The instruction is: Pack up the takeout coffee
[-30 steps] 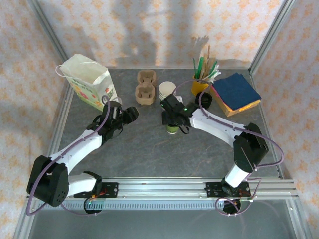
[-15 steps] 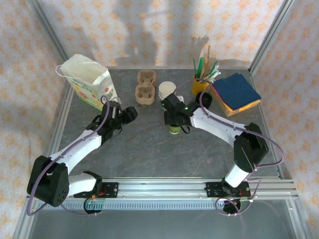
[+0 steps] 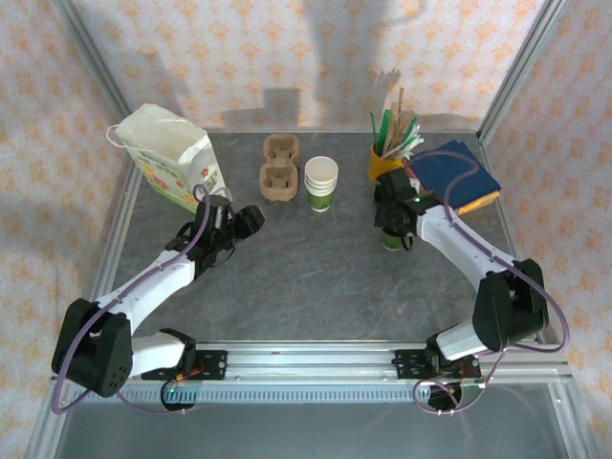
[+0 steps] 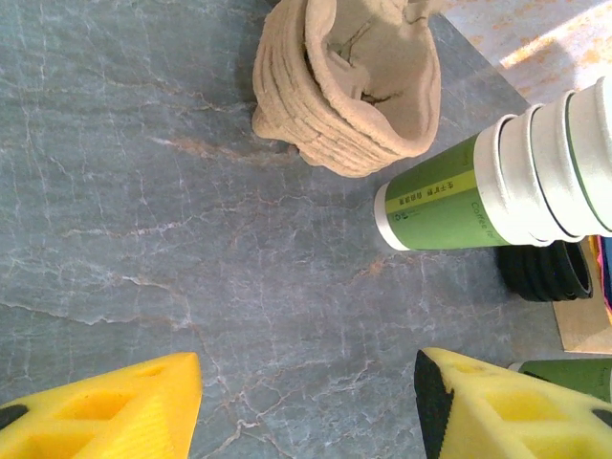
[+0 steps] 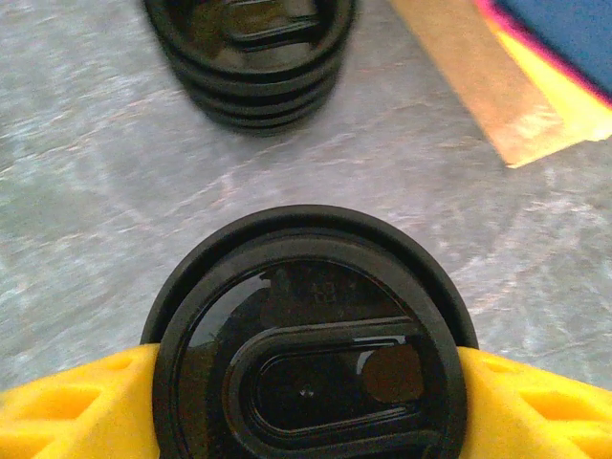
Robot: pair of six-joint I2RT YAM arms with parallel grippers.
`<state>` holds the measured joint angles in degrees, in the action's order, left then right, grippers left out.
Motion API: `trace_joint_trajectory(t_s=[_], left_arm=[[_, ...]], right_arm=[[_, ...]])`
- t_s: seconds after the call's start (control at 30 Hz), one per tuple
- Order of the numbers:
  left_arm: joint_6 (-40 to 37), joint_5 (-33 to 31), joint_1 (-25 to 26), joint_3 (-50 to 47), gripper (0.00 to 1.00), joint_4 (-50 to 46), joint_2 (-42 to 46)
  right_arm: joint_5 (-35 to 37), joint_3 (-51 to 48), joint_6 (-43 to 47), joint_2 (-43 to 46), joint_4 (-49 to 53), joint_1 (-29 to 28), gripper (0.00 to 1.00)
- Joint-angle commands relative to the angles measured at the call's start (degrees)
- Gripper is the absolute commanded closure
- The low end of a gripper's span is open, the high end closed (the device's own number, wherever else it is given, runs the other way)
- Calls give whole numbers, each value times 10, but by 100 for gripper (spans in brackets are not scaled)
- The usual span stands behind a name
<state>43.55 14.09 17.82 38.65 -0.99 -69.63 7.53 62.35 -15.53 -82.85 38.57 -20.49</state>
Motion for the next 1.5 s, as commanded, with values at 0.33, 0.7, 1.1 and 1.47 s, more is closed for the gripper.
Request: trace_joint_trajectory(t_s=[0.33,0.7,1.1,1.47], left_arm=[[14,14,-5,-19,37,27,7],[6,12,-6,-10,37,17,5],[6,15,-6,-1,37,15,-1],[7,15,-6,5,37,10,2]], right_arm=[[33,-30,41,14,-41,137,29],[30,-24,38,6,-59,206,28],[-7,-40,23,1,-98,253,27],[-38,-41,23,7,-107,271,17]])
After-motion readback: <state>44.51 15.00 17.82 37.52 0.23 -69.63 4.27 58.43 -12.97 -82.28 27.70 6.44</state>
